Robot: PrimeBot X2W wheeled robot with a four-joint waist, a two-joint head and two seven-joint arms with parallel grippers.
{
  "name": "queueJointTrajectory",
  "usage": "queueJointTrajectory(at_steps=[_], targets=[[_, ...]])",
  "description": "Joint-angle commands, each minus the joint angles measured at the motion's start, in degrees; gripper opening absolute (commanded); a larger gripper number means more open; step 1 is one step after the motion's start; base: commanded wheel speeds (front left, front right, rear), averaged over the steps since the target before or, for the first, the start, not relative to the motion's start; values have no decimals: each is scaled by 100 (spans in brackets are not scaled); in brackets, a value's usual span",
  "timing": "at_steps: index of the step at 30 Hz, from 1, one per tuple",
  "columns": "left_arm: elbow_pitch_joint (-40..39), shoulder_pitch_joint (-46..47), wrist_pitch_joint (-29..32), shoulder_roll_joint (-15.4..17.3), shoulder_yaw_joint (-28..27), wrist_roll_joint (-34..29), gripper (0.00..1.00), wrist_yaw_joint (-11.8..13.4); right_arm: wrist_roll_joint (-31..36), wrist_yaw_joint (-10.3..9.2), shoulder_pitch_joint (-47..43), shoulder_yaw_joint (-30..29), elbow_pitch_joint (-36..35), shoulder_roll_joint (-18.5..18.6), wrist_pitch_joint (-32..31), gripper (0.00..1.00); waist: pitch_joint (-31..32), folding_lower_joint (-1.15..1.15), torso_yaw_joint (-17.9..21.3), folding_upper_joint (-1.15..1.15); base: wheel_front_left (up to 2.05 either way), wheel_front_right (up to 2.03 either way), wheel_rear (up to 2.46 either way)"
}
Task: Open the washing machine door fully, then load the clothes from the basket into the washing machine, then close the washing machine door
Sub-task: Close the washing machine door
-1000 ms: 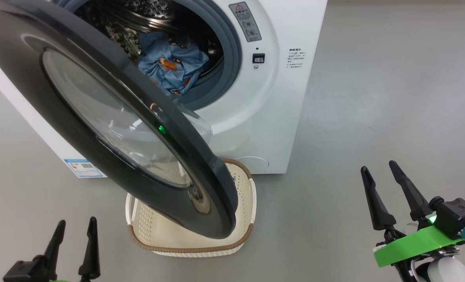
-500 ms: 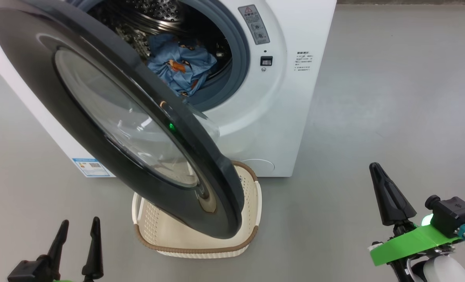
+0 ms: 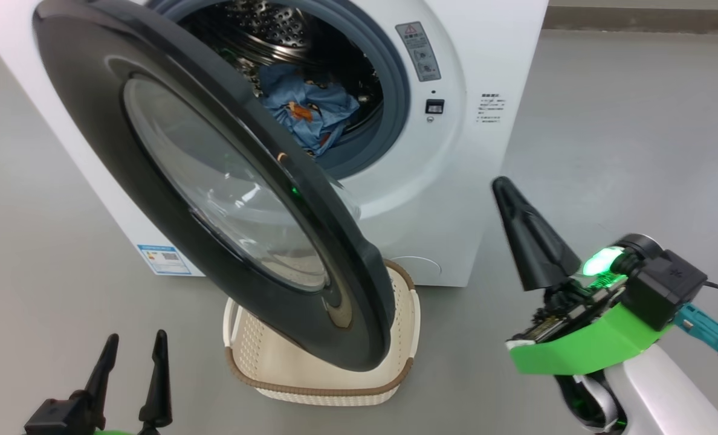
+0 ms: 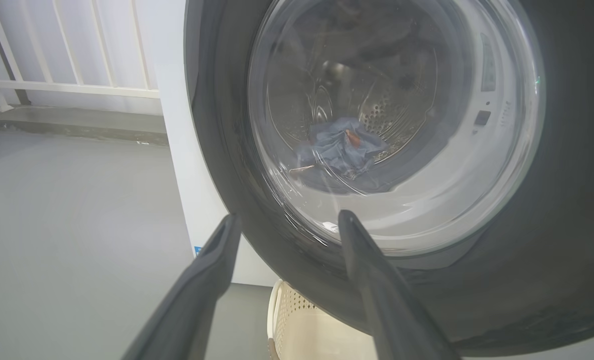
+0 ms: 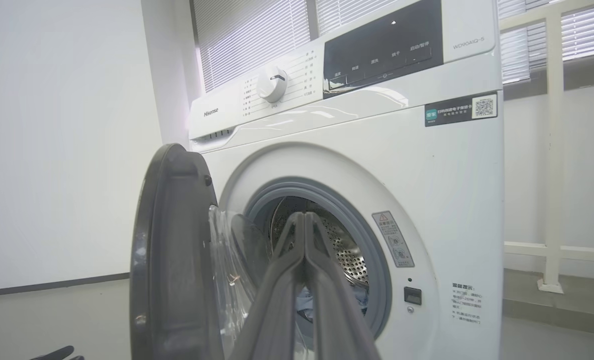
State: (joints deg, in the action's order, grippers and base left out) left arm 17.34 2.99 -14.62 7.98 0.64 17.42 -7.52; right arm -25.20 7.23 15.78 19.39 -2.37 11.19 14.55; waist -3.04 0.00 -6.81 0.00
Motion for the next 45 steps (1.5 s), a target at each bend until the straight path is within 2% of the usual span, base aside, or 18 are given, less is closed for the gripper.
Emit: queueJointTrajectory(at_steps=[1, 11, 23, 34, 45], targets=[[-178, 25, -38, 85, -159, -71, 100, 3, -49, 25, 228, 233, -249, -14, 45, 0, 35, 0, -70, 0, 0, 0, 0], [-270, -33, -38, 32, -73, -92, 100, 3, -217, 25, 461, 1187, -678, -80, 45, 0, 80, 0, -326, 0, 0, 0, 0], [-292, -26, -38, -36, -35, -97, 100, 3, -454, 25, 246, 2054, -79, -10, 45, 0, -8, 0, -566, 0, 0, 0, 0], [-287, 44, -38, -98, -37, -101, 100, 3, -674, 25, 174, 2324, 742, 78, 45, 0, -160, 0, -659, 0, 0, 0, 0], [-306, 98, -38, -149, -13, -105, 100, 3, -759, 25, 252, 2244, 1097, 81, 45, 0, -254, 0, -664, 0, 0, 0, 0]])
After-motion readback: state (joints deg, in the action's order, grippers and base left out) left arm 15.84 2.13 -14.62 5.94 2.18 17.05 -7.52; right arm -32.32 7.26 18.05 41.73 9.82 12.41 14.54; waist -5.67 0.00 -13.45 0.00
